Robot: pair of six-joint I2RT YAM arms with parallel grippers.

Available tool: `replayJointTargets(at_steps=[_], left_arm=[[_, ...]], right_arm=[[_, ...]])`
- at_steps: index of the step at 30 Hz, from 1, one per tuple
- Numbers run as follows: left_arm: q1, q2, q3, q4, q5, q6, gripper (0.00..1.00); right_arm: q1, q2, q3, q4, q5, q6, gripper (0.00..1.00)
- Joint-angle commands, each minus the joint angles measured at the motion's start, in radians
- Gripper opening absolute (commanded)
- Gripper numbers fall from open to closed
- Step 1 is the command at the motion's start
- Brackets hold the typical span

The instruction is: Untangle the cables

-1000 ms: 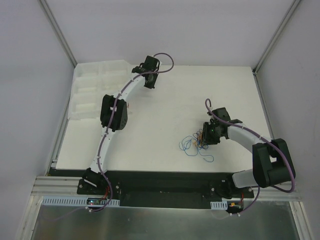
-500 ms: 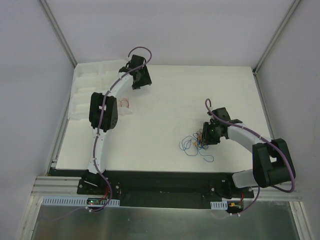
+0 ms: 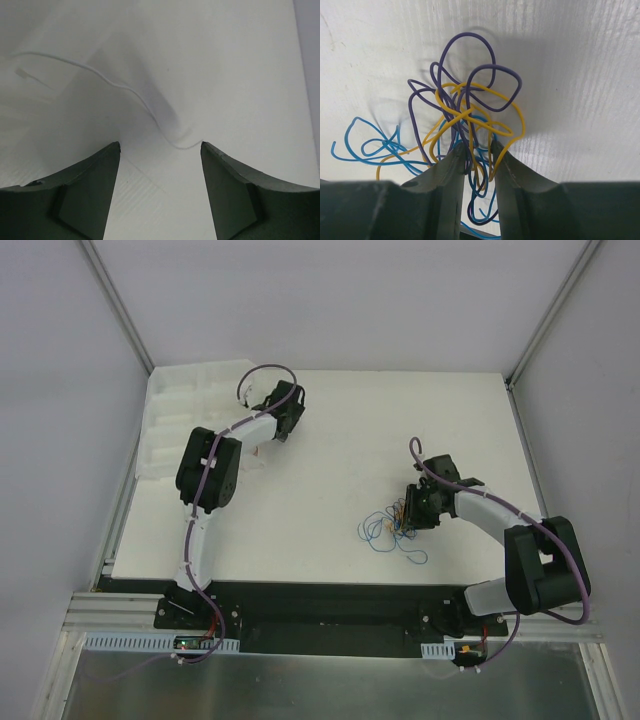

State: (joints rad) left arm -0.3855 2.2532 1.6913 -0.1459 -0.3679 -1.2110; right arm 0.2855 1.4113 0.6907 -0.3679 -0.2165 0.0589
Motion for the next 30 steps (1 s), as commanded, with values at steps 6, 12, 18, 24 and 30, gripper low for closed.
replayJointTargets(at_steps=[6,12,18,24,30], left_arm=[[0.016,0.022,-0.027,0.017,-0.295,-0.321,0.63],[0.026,0.060,-0.021,0.009,-0.350,-0.410,0.53],[0.022,0.115,0.066,0.011,-0.341,-0.357,0.22],[0.016,0.066,0.139,0.014,-0.385,-0.168,0.03],[0.016,-0.017,0.153,0.012,-0.420,-0.018,0.00]], right_arm=[[0.007,0.021,-0.008,-0.049,0.034,-0.018,0.32],[0.007,0.020,-0.008,-0.051,0.034,-0.018,0.32],[0.007,0.021,-0.008,-0.051,0.032,-0.019,0.32],[0.007,0.021,-0.008,-0.049,0.032,-0.018,0.31],[0.006,0.023,-0.007,-0.048,0.034,-0.021,0.32]])
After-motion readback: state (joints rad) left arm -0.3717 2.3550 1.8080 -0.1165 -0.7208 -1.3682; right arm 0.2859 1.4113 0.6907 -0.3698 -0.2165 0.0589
